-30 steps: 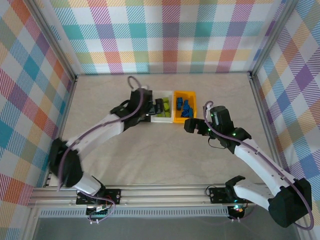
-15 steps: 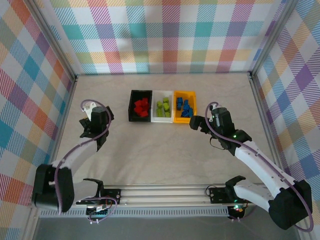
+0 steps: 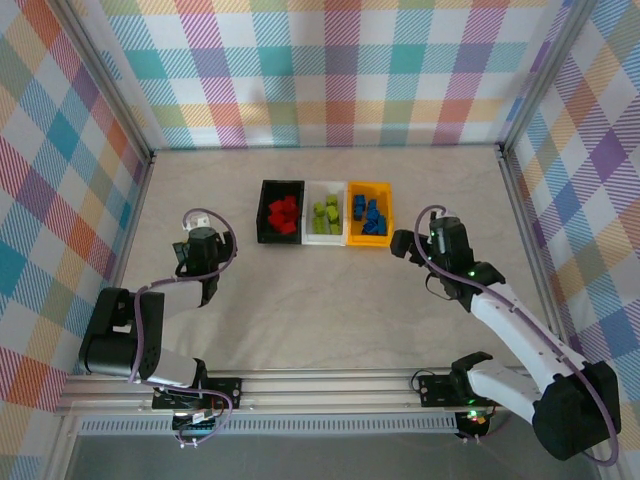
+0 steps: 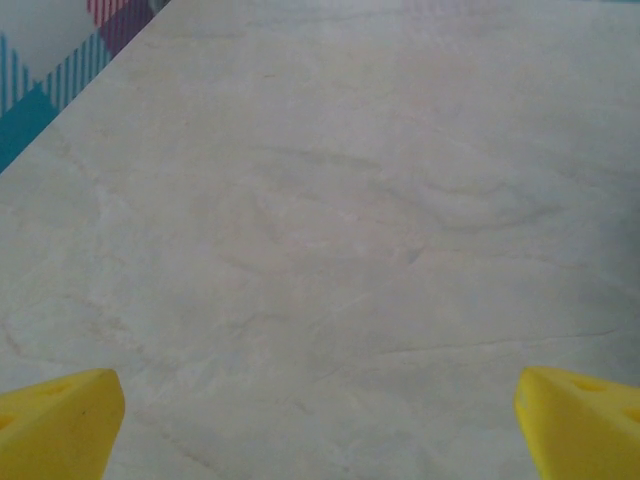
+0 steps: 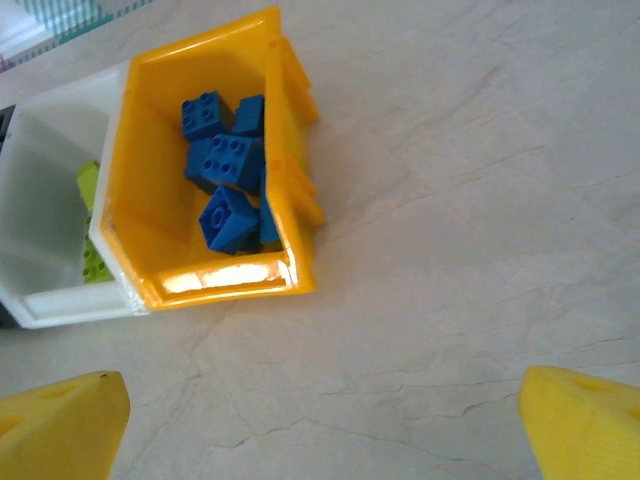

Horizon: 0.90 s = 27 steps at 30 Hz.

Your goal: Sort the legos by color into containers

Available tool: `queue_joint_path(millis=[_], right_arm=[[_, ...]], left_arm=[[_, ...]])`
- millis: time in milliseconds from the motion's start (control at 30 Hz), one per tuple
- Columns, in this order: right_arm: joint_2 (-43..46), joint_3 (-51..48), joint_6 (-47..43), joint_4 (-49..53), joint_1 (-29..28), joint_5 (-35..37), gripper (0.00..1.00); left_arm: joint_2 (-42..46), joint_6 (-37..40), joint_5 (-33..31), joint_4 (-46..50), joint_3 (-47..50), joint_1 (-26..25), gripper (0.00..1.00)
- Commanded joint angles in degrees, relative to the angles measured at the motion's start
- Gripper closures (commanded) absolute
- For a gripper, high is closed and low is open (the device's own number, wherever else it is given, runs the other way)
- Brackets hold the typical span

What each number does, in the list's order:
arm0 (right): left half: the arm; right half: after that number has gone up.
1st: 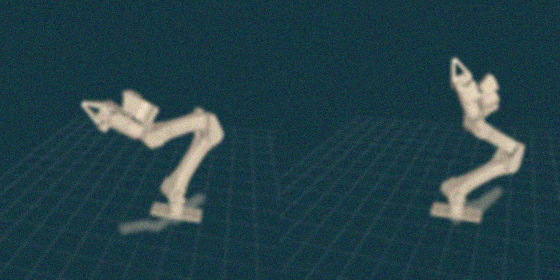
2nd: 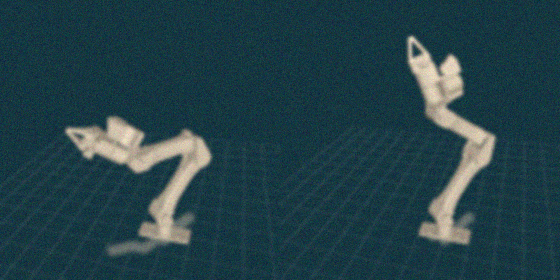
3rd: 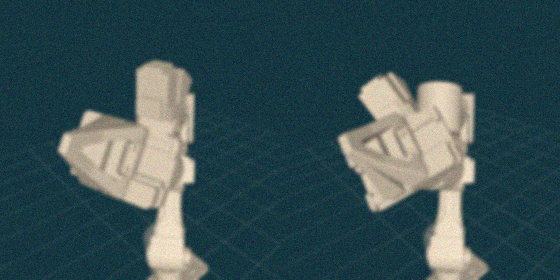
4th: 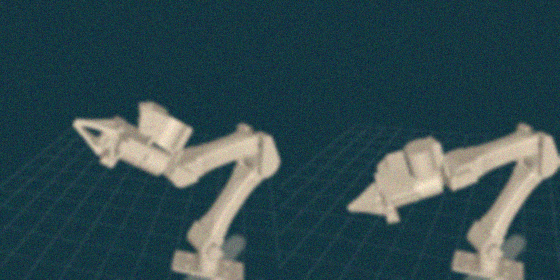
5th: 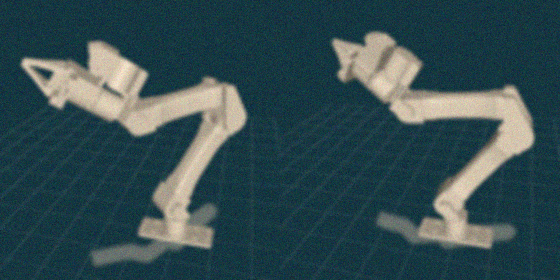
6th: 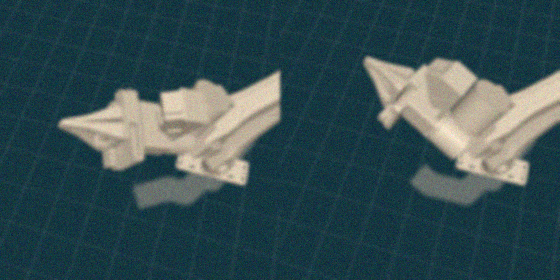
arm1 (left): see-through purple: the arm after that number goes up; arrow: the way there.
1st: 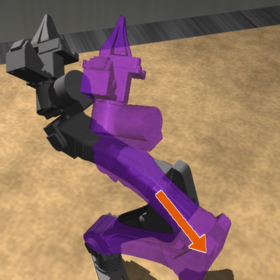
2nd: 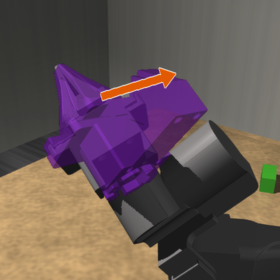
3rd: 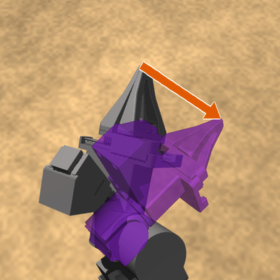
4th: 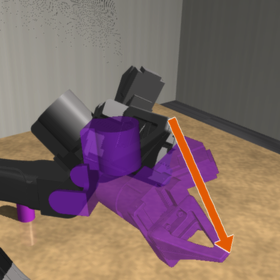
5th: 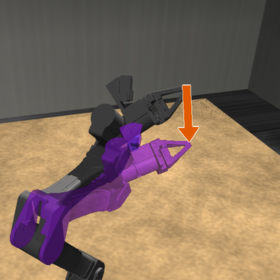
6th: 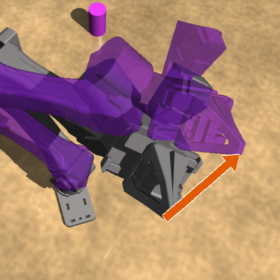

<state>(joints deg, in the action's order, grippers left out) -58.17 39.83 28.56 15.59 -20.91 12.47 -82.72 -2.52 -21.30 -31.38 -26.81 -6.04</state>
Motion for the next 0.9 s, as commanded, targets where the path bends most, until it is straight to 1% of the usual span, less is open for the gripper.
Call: queue_joint_path(millis=[0,33,100,133,167,200,233,267,400,533,567,667,767,833,867], right_arm=[[-0.7,0.4,-1.2,-2.1,1.3,1.3,0.0],[-0.9,0.4,-1.5,-2.4,1.5,1.7,0.0],[-1.2,0.1,-3.0,-3.7,1.8,2.9,0.0],[-1.1,-0.6,-4.4,-5.5,2.0,3.8,0.0],[-1.0,-1.5,-5.9,-7.5,2.2,4.8,0.0],[-1.0,-2.1,-6.8,-9.1,2.7,6.7,0.0],[-1.2,-2.5,-7.5,-10.5,3.4,8.6,0.0],[-1.6,-3.1,-9.3,-12.8,4.5,9.4,0.0],[-5.4,-8.9,-24.3,-29.8,9.1,13.0,0.0],[-13.8,-11.2,-25.9,-36.7,16.0,8.4,0.0],[-15.7,-11.5,-26.1,-38.3,16.5,7.8,0.0],[-19.6,-15.4,-26.6,-49.4,17.1,1.3,0.0],[-22.3,-15.8,-27.2,-56.2,17.3,-0.8,0.0],[-26.4,-15.5,-27.0,-59.1,17.4,-1.9,0.0],[-28.4,-16.0,-27.4,-62.8,17.5,-3.0,0.0]], left_arm=[[-3.2,0.0,4.3,-7.3,0.4,1.6,0.0],[-4.7,0.8,5.5,-9.8,0.8,1.5,0.0],[-4.6,0.9,7.2,-9.6,0.9,1.7,0.0],[-5.8,1.6,9.2,-14.1,3.3,1.9,0.0],[-8.1,2.3,9.3,-24.0,6.4,1.8,0.0],[-7.0,1.1,7.3,-23.4,6.9,1.9,0.0],[-5.9,0.7,6.6,-17.6,5.4,1.7,0.0],[-7.3,1.4,6.0,-20.0,5.1,1.4,0.0],[-6.6,1.1,5.4,-17.5,4.5,1.2,0.0],[-6.4,1.2,5.4,-18.3,5.0,1.1,0.0],[-6.6,1.2,5.3,-18.6,4.9,1.1,0.0],[-6.5,1.2,5.4,-18.4,4.9,1.0,0.0],[-6.5,1.2,5.5,-18.4,5.0,1.1,0.0],[-6.5,1.3,5.4,-18.5,4.9,1.0,0.0],[-6.5,1.2,5.5,-18.5,4.9,1.1,0.0]])
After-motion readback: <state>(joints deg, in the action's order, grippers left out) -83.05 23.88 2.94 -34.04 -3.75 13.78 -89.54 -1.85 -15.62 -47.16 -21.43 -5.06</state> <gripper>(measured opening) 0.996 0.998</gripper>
